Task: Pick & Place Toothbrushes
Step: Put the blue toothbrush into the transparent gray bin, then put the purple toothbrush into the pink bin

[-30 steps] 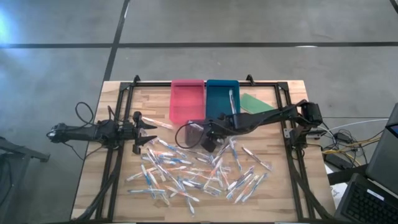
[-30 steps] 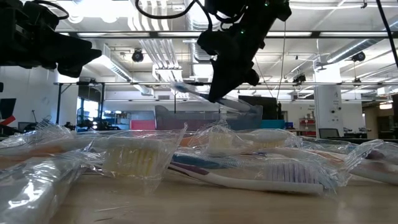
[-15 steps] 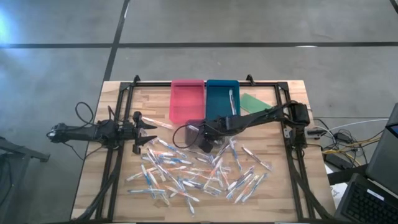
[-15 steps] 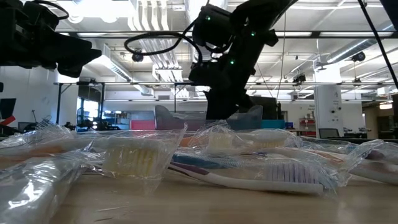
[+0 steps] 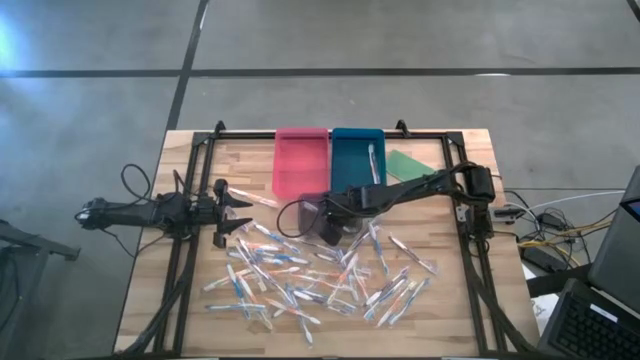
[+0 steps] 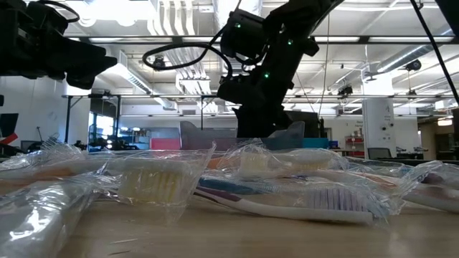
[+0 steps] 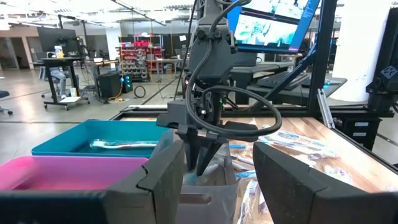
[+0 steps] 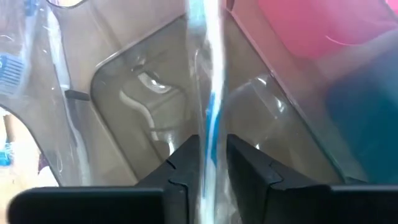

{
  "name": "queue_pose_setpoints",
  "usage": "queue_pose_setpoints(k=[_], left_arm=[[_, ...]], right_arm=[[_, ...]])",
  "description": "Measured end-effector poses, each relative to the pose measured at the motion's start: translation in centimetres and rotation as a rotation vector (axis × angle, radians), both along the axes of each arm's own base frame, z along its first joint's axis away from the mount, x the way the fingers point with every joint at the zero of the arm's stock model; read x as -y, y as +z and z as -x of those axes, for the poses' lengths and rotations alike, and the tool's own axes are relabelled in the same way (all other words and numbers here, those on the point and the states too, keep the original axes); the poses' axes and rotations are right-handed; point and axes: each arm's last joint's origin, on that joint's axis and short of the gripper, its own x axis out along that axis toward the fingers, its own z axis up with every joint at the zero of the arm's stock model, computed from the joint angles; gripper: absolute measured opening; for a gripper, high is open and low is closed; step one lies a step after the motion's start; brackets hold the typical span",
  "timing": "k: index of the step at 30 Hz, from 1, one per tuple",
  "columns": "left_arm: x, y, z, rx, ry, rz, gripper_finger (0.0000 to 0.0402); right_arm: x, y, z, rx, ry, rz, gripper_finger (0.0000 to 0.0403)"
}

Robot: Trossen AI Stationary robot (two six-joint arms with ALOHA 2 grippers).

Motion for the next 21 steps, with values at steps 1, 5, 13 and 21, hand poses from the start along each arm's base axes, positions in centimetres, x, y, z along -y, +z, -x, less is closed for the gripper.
queue_pose_setpoints(k=[1, 5, 13, 21], left_arm=[[0.0, 0.0, 0.0, 0.000, 0.000, 0.000, 0.0197], [0.0, 0.0, 0.0, 0.001, 0.000, 0.000, 0.0197], [0.0, 0.0, 0.0, 0.000, 0.000, 0.000, 0.0197], [0.0, 0.0, 0.0, 0.000, 0.000, 0.000, 0.0197]], right_arm=[[0.0, 0.1, 0.0, 0.001, 0.000, 0.001, 0.0088], [0.1, 0.3, 0.1, -0.003, -0.001, 0.001, 0.0114], [0.3, 2.9, -1.4, 0.070, 0.103, 0.068, 0.0137], [0.6, 3.9, -1.8, 0.069, 0.193, 0.145, 0.0105]])
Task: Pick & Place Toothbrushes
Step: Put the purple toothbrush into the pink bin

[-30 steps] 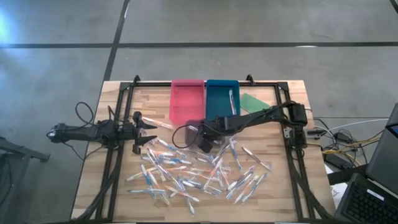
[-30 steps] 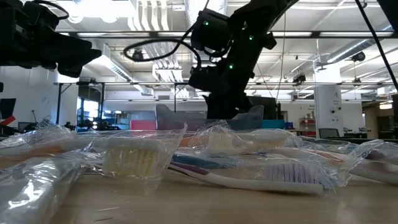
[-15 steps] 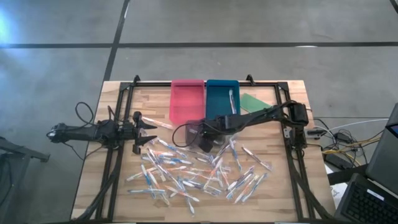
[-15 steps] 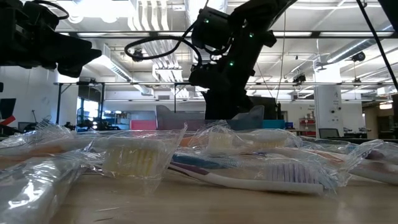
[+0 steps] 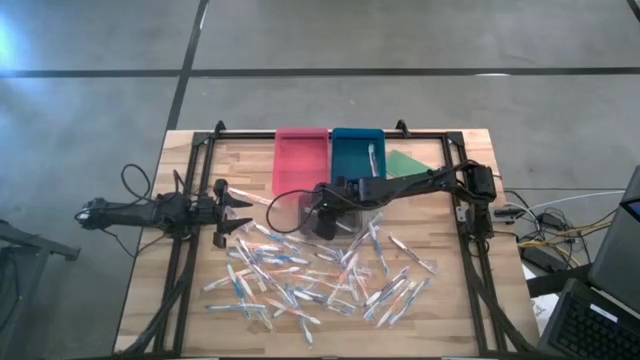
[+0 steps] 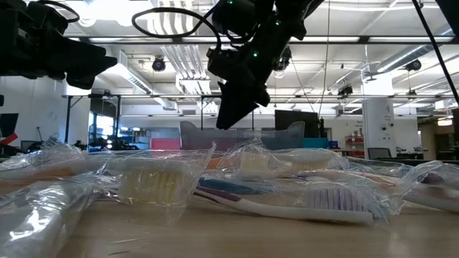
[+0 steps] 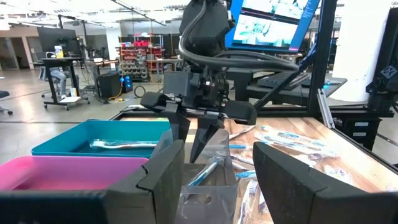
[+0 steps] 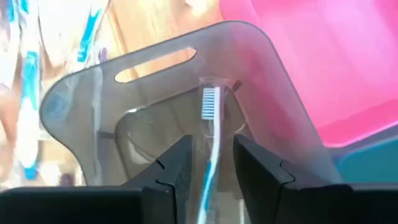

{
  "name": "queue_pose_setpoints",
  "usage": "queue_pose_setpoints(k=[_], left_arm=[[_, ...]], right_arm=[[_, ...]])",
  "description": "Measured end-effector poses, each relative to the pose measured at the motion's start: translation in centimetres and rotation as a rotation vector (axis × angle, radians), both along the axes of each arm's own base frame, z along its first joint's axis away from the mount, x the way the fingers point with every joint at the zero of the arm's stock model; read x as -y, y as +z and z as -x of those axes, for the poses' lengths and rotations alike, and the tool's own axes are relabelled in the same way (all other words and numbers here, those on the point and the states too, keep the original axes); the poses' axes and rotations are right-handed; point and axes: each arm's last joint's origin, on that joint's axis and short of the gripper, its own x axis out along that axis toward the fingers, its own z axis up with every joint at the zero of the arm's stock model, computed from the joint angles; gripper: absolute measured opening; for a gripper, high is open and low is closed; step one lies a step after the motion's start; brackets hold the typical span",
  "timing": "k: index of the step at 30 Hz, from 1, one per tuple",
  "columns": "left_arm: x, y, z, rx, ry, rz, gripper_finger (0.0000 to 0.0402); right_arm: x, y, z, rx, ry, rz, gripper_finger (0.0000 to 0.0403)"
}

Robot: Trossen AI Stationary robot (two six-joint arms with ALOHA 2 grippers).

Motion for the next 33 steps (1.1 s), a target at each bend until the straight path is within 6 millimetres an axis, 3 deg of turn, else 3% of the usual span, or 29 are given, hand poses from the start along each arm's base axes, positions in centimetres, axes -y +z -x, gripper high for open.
queue_pose_setpoints(k=[7, 19, 33], left_arm=[[0.0, 0.0, 0.0, 0.000, 0.000, 0.000, 0.0197], [0.0, 0.0, 0.0, -0.002, 0.000, 0.000, 0.0197], [0.0, 0.0, 0.0, -0.004, 0.000, 0.000, 0.0197]], right_arm=[[0.0, 3.1, 1.6, -0.063, 0.010, 0.062, 0.0064], [-0.1, 8.7, 8.0, -0.005, -0.002, 0.079, 0.0009], [-0.4, 7.5, 19.2, 0.290, 0.052, 0.149, 0.0008]])
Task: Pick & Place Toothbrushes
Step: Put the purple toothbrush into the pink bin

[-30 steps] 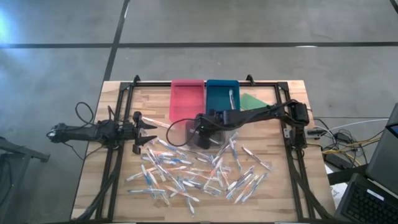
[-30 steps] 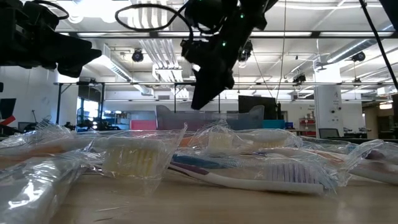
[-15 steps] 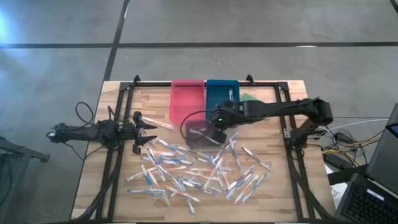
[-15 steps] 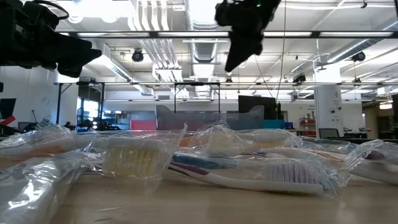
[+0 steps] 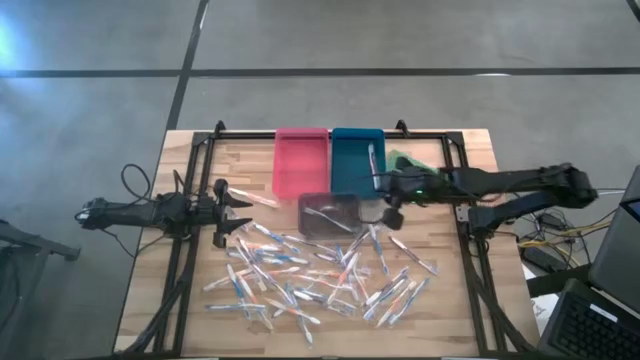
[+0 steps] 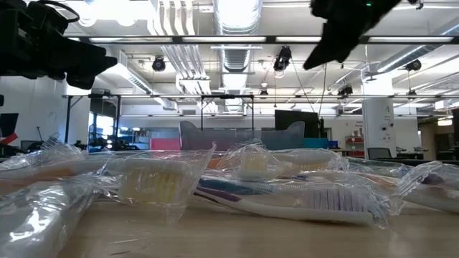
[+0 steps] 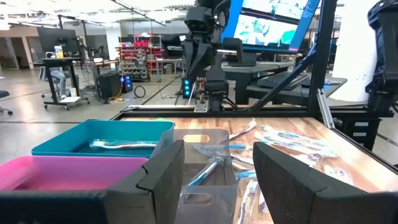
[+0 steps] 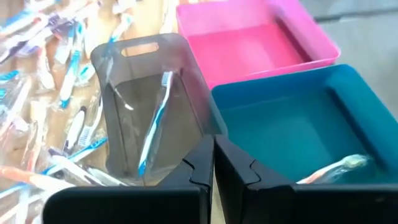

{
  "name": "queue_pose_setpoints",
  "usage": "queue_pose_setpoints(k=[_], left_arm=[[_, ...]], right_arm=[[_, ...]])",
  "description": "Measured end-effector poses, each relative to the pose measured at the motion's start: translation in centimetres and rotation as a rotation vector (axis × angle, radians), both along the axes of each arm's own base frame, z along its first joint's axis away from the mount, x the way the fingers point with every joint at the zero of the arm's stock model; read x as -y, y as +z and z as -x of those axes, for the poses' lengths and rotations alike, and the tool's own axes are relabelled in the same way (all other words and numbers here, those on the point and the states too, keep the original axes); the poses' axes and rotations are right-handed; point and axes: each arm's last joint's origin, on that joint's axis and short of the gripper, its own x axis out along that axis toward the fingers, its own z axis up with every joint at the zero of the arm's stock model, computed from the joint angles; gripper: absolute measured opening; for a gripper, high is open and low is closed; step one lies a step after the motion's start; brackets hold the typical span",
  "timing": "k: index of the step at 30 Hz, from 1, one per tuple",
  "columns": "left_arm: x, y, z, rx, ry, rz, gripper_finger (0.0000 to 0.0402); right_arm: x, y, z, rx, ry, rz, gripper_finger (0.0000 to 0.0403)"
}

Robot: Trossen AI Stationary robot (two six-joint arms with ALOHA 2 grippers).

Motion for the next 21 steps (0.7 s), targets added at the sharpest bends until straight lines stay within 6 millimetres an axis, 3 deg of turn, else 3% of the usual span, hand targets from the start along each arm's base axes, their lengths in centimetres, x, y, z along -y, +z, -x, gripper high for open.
queue_pose_setpoints(k=[10, 21], left_arm=[[0.0, 0.0, 0.0, 0.000, 0.000, 0.000, 0.0197], [0.0, 0.0, 0.0, 0.000, 0.000, 0.000, 0.0197]], right_arm=[[-0.3, -1.0, 7.0, 0.182, 0.025, 0.028, 0.0008], [-0.6, -2.4, 11.1, 0.299, 0.159, 0.106, 0.0008]])
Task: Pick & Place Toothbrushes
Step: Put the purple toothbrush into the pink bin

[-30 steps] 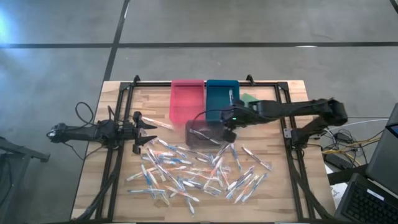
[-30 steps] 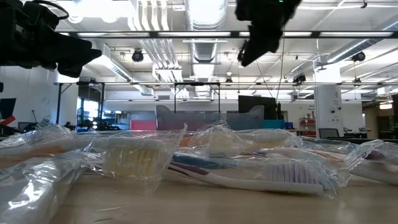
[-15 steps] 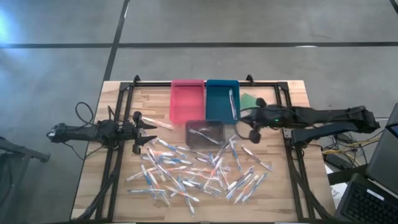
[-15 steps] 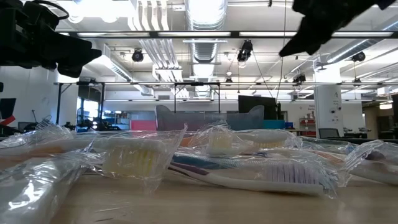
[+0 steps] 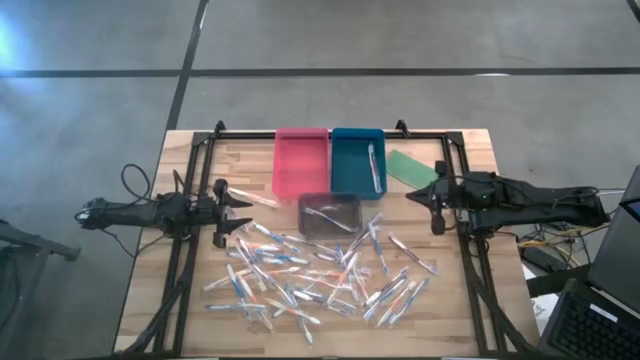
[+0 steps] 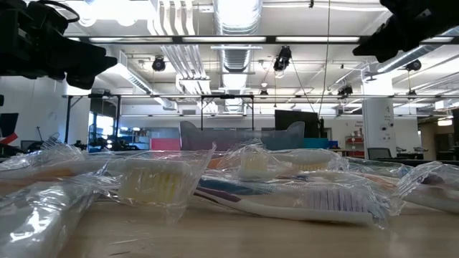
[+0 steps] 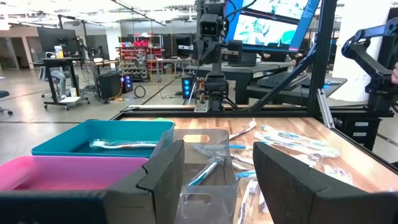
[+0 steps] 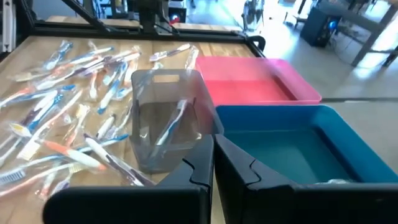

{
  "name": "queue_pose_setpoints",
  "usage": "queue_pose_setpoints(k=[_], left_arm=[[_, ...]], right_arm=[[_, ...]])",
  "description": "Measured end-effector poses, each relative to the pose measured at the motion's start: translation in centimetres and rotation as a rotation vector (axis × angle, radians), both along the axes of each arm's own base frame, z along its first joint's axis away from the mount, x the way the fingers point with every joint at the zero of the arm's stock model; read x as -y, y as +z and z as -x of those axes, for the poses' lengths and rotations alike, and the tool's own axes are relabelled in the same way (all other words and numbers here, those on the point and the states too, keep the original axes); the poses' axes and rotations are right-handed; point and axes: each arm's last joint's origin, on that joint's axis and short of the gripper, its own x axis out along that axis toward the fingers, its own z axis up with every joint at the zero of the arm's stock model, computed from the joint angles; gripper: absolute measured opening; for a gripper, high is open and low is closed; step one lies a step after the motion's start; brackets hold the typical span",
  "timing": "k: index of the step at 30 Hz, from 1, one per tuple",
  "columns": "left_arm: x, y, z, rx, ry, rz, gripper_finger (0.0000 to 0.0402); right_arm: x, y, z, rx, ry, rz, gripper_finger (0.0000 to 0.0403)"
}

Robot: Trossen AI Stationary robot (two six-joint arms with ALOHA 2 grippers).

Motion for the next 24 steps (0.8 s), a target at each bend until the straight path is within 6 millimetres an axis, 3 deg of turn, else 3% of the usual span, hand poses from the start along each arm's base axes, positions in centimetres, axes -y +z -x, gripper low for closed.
queue_pose_setpoints(k=[11, 24], left_arm=[[0.0, 0.0, 0.0, 0.002, 0.000, -0.002, 0.0197], [0.0, 0.1, 0.0, 0.006, 0.000, 0.003, 0.0197]], right_arm=[[0.0, -1.5, 0.5, -0.005, -0.003, -0.003, 0.0008], [0.0, -1.9, 0.1, -0.038, -0.004, -0.004, 0.0008]])
